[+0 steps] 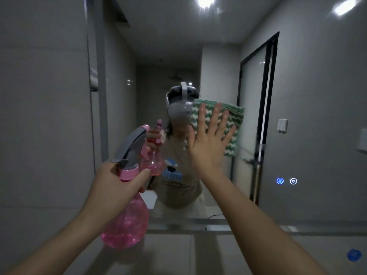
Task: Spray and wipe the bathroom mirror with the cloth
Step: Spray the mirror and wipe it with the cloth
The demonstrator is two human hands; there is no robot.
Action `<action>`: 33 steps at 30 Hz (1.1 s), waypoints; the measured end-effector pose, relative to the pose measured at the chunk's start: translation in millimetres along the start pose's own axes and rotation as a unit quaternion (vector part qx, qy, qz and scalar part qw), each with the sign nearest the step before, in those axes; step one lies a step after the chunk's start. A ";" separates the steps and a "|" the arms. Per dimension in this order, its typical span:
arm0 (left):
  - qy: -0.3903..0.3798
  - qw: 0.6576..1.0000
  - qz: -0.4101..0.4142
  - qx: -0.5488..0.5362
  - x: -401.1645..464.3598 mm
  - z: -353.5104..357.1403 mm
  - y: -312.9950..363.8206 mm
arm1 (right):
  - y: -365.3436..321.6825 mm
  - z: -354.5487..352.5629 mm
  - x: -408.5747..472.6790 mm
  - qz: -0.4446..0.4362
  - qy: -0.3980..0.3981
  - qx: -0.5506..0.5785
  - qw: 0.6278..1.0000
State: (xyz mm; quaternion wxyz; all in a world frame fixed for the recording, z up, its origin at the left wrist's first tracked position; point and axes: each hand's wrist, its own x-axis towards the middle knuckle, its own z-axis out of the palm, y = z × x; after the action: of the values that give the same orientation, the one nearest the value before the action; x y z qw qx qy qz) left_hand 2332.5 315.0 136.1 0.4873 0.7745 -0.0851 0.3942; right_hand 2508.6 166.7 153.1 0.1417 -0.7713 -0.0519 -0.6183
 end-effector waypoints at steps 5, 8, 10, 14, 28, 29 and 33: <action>0.045 0.999 -0.015 0.006 -2.2 -38.4 -12.7 | -63.5 10.3 7.3 -0.083 -0.015 -0.001 0.996; 0.055 0.998 -0.026 0.007 -2.3 -49.7 -19.7 | -70.5 11.3 7.6 -0.089 -0.017 -0.005 0.996; 0.054 0.998 -0.029 0.004 -2.0 -50.0 -19.2 | -59.2 7.4 12.4 -0.132 -0.021 -0.007 0.991; 0.047 0.999 -0.019 -0.003 0.3 -31.7 -5.0 | -22.3 -9.4 38.0 -0.257 -0.048 -0.052 0.964; -0.007 1.000 -0.011 -0.026 -1.4 44.2 38.5 | 96.5 -41.4 89.3 -0.131 -0.032 -0.058 0.989; -0.006 1.000 -0.014 -0.027 -0.9 42.6 37.6 | 93.3 -41.1 88.1 -0.122 -0.026 -0.050 0.991; -0.008 0.999 0.000 -0.044 4.0 28.3 38.3 | 70.9 -38.3 79.9 -0.049 -0.022 -0.042 0.998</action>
State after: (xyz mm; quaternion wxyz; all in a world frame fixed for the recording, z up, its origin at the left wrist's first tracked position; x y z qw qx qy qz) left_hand 2330.4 273.2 159.1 0.5204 0.7552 -0.1067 0.3840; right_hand 2509.1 80.6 227.1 0.0771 -0.7863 -0.0670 -0.6093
